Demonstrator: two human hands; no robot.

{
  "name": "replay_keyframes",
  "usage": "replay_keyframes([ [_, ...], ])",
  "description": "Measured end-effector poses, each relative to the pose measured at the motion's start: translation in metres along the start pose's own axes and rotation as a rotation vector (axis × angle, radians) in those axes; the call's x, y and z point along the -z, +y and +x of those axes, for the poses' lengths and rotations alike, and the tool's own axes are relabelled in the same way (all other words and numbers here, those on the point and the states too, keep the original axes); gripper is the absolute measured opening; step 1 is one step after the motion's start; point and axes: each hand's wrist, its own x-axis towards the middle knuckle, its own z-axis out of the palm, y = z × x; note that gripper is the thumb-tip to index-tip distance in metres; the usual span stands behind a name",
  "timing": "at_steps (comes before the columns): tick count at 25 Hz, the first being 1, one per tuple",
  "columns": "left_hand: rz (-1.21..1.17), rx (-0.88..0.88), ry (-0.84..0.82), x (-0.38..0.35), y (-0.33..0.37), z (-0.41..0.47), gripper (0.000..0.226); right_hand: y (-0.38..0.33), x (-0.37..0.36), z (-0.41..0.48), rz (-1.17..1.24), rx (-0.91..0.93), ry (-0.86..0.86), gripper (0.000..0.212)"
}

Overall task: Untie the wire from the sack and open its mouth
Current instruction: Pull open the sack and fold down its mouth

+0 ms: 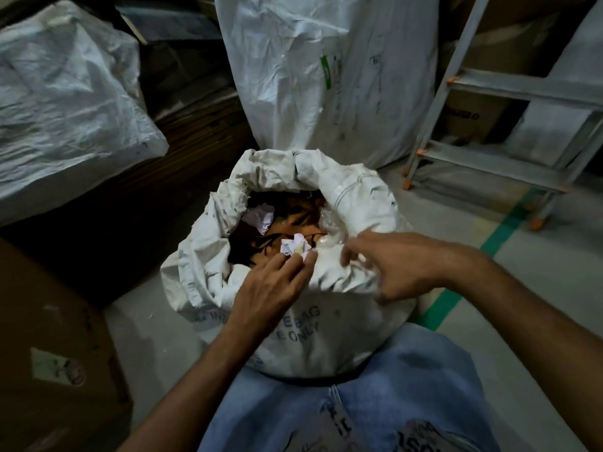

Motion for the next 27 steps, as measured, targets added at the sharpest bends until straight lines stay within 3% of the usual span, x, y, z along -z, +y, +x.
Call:
replay_keyframes([
  [1,0.023,-0.035,-0.012,-0.005,0.001,-0.011,0.062,0.003,-0.001,-0.002,0.020,0.001,-0.155,0.070],
  [2,0.028,-0.034,-0.019,-0.007,0.001,-0.015,0.064,0.004,-0.005,0.001,-0.044,0.029,-0.127,0.072],
  [4,0.012,-0.019,-0.015,-0.007,-0.001,-0.012,0.065,0.000,-0.024,0.015,-0.249,0.097,0.152,0.069],
  [6,0.005,-0.024,-0.043,-0.003,-0.001,-0.007,0.067,-0.002,-0.040,0.031,-0.354,0.107,0.291,0.068],
  [8,-0.189,0.044,-0.194,0.006,-0.004,-0.005,0.078,0.001,-0.053,0.033,-0.326,0.119,0.372,0.049],
  [11,-0.563,0.262,-0.527,0.015,-0.012,0.004,0.093,0.004,-0.076,0.023,-0.303,0.080,0.643,0.016],
  [13,-0.468,0.227,-0.464,0.005,-0.011,0.015,0.092,0.000,-0.096,0.014,-0.261,0.033,0.713,0.015],
  [16,-0.561,0.246,-0.517,-0.017,0.003,0.027,0.088,-0.002,-0.097,0.008,-0.129,-0.014,0.571,0.022],
  [18,-0.481,0.241,-0.443,-0.027,0.022,0.024,0.071,0.000,-0.080,0.008,0.065,-0.151,0.440,0.024],
  [21,-0.303,0.215,-0.290,-0.029,0.046,0.010,0.070,0.003,-0.069,0.019,0.304,-0.509,0.611,0.032],
  [23,-0.237,0.207,-0.230,-0.036,0.061,-0.002,0.070,-0.004,-0.073,0.027,0.300,-0.608,0.581,0.046],
  [25,-0.185,0.182,-0.187,-0.040,0.068,-0.007,0.067,-0.010,-0.080,0.029,0.148,-0.502,0.545,0.053],
  [27,-0.184,0.125,-0.141,-0.044,0.063,-0.012,0.064,-0.009,-0.078,0.026,-0.061,-0.235,0.468,0.062],
])
